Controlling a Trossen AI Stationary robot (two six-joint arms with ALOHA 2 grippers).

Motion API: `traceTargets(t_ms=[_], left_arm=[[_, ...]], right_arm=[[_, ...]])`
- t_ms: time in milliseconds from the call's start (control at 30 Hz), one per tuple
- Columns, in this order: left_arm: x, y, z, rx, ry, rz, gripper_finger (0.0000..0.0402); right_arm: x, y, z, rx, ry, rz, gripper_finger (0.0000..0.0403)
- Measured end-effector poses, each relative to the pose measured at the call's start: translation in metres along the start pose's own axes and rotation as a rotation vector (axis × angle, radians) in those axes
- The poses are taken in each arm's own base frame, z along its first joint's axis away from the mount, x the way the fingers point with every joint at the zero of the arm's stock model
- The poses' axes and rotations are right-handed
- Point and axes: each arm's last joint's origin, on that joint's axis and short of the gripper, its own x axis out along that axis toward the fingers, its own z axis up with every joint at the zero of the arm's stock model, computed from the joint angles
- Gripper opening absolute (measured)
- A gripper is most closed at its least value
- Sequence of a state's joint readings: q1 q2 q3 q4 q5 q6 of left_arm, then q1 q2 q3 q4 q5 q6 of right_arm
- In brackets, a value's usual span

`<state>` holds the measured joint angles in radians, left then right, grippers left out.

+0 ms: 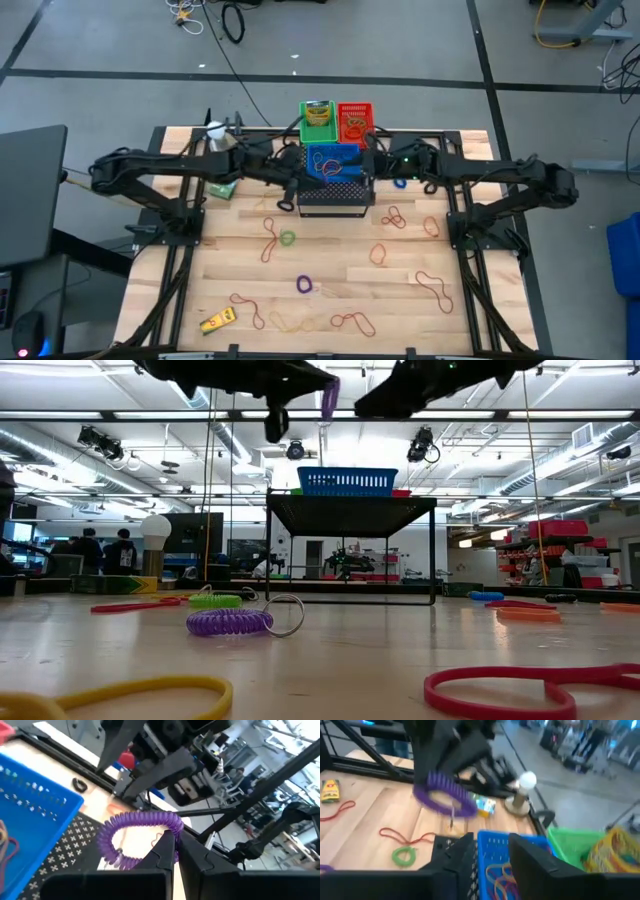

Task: Pick & Place Office Desk Supplies
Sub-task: Put the purple spring keychain into the red bin on the shelf

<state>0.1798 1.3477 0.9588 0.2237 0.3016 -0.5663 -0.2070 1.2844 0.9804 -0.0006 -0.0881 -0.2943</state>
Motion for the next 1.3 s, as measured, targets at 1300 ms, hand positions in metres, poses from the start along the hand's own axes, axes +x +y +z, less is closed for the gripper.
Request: traceTargets(t_ms=[1300], left_arm=[[0.01, 0.007, 0.003, -0.074, -0.023, -0.086, 0.0014]], right_arm=[[0.021, 0.01, 0.006, -0.138, -0.174, 0.148, 0.0102]])
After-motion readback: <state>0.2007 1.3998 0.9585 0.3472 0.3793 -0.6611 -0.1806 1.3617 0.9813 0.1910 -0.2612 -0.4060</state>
